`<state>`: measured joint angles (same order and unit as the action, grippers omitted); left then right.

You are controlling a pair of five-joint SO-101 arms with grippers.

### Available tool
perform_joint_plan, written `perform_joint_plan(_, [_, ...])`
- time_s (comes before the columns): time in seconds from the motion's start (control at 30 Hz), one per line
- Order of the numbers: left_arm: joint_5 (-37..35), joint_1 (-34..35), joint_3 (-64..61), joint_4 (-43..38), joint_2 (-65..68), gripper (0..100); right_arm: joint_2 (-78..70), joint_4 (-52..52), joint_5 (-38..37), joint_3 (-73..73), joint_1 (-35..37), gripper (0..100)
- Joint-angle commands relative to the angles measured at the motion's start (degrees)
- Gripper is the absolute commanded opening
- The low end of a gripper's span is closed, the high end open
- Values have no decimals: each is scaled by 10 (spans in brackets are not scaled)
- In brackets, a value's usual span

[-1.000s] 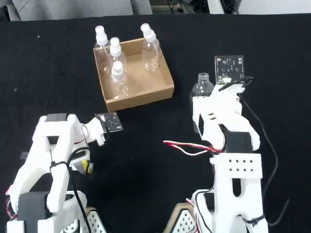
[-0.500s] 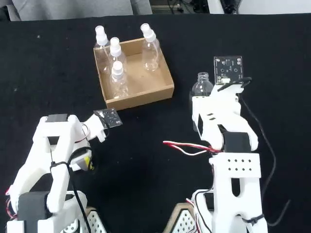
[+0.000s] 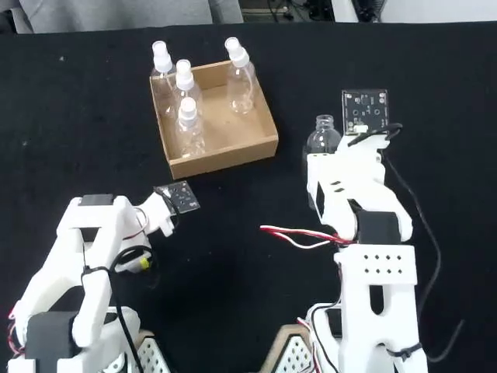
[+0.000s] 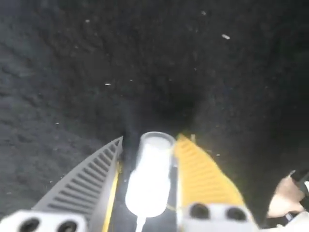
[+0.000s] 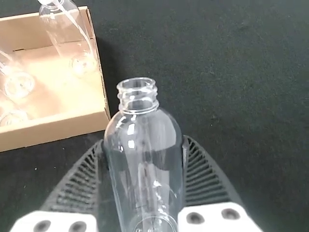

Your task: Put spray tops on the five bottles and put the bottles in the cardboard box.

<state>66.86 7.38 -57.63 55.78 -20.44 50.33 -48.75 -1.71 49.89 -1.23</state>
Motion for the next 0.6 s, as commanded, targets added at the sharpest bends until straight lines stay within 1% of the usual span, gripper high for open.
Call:
perform_joint_plan(0.0, [-6,1,6,-22,-8,75,20,17,-6,-6,-11,32])
perform_joint_plan(0.13, [-7,2,7,-22,-8,29,20,17,-6,-6,-11,32])
perform_joint_plan(0.57, [-8,4,16,-14,-8,37,20,17,-6,-6,-11,32])
